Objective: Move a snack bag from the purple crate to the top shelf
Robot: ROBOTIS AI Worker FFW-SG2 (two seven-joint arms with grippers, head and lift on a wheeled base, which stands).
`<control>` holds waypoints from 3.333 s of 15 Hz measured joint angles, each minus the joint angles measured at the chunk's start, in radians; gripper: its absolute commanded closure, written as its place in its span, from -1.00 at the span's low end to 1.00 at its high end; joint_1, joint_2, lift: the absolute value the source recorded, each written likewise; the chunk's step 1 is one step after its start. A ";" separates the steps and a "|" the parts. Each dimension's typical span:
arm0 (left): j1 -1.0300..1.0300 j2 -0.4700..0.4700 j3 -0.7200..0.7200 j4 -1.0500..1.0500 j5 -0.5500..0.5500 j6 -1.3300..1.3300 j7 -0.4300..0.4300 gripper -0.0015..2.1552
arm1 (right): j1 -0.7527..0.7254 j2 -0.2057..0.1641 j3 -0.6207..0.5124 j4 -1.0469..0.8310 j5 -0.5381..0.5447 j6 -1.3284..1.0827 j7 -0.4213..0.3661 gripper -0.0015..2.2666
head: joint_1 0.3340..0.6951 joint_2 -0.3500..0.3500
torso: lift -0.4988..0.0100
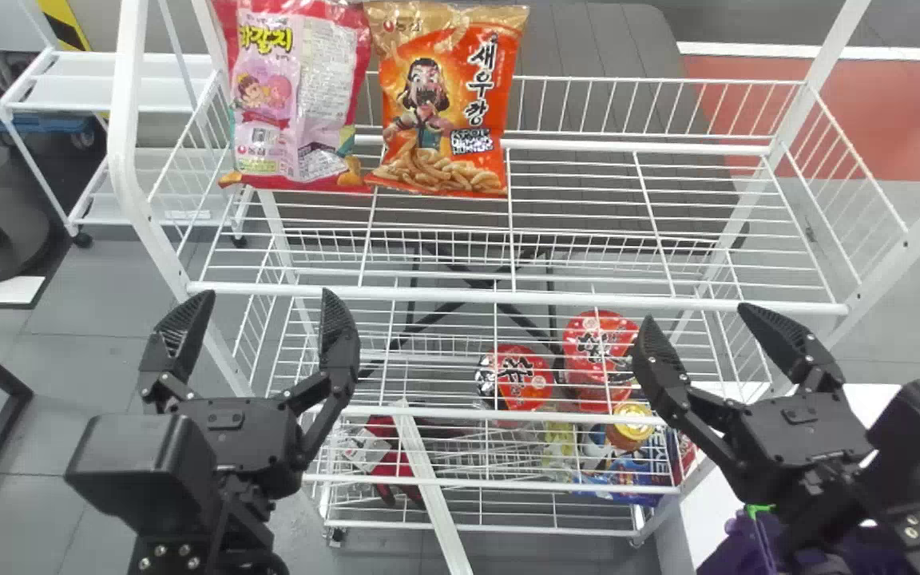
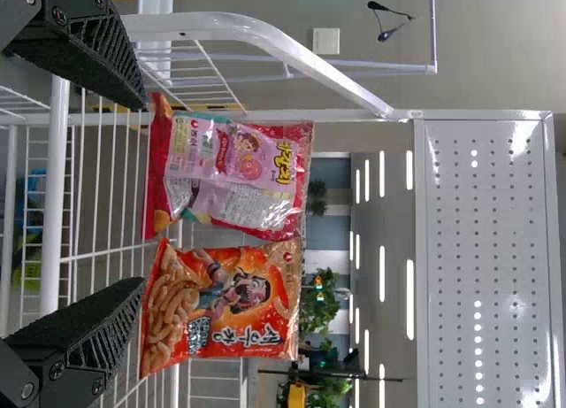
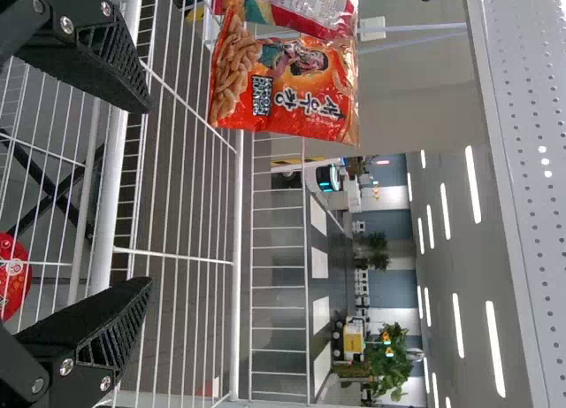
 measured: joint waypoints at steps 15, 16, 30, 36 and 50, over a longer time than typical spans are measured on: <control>0.000 0.004 -0.005 -0.010 -0.003 0.006 0.000 -0.89 | 0.006 -0.003 0.008 -0.011 0.045 0.030 0.000 -0.88 | 1.00 -0.04 | 0.30; 0.000 0.004 -0.006 -0.010 -0.003 0.006 0.000 -0.89 | 0.007 -0.003 0.010 -0.012 0.049 0.031 0.000 -0.88 | 1.00 -0.04 | 0.28; -0.011 0.001 -0.003 -0.002 0.011 0.015 -0.020 -0.89 | 0.006 -0.009 0.015 -0.017 0.099 0.052 0.011 -0.88 | 1.00 -0.05 | 0.06; -0.010 -0.001 -0.004 -0.001 0.011 0.024 -0.017 -0.89 | 0.004 -0.010 0.018 -0.014 0.099 0.049 0.011 -0.88 | 1.00 -0.04 | -0.03; -0.005 0.001 -0.008 -0.021 0.008 0.083 -0.013 -0.89 | 0.009 -0.017 0.022 -0.016 0.095 0.052 0.011 -0.88 | 1.00 -0.03 | -0.25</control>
